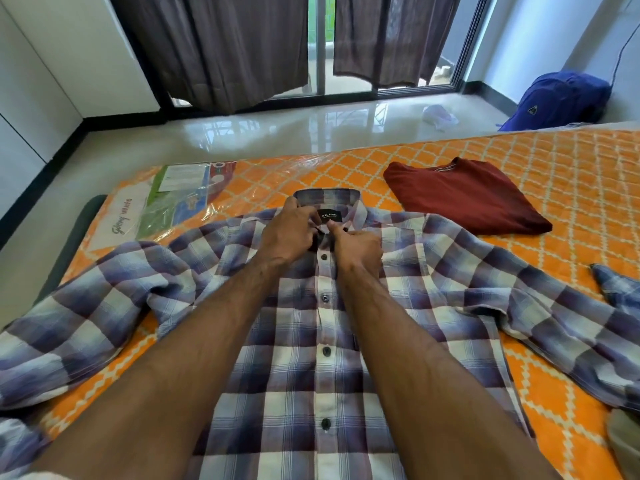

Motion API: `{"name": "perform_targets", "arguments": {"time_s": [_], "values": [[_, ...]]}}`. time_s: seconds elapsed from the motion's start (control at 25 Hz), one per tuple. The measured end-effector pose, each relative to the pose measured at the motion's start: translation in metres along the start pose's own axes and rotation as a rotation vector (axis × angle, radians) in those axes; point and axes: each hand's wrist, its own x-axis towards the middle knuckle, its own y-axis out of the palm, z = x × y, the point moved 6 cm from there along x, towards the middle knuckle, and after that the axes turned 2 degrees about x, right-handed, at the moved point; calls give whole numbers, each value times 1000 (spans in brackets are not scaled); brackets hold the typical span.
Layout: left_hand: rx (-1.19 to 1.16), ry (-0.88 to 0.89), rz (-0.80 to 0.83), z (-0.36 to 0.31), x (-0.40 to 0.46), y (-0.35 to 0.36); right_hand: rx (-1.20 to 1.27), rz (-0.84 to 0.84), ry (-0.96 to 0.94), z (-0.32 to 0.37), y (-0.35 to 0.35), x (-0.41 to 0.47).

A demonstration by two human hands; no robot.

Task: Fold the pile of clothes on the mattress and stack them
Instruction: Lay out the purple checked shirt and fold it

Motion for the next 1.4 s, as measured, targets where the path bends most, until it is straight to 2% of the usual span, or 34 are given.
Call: {"name": "perform_targets", "arguments": {"time_s": [0.16, 0.28, 0.52, 0.68, 0.84, 1.04, 1.4], "values": [[6, 22, -97, 4, -6, -1, 90, -31, 10, -9, 6, 2], [-97, -70, -139, 9, -11, -1, 201, 5, -61, -15, 7, 0], [-580, -328, -37, 25, -22, 16, 395, 193, -41, -22, 14, -6], [-850, -461, -39, 24, -33, 24, 413, 122, -112, -25, 4, -19], [-856, -467, -33, 25, -39, 29, 352, 86, -178, -27, 6, -25], [-886, -388, -8, 27, -41, 32, 303, 102, -232, -29, 13, -25], [-832, -296, -27, 28, -48, 33, 292, 121, -252, -33, 14, -22]]}}
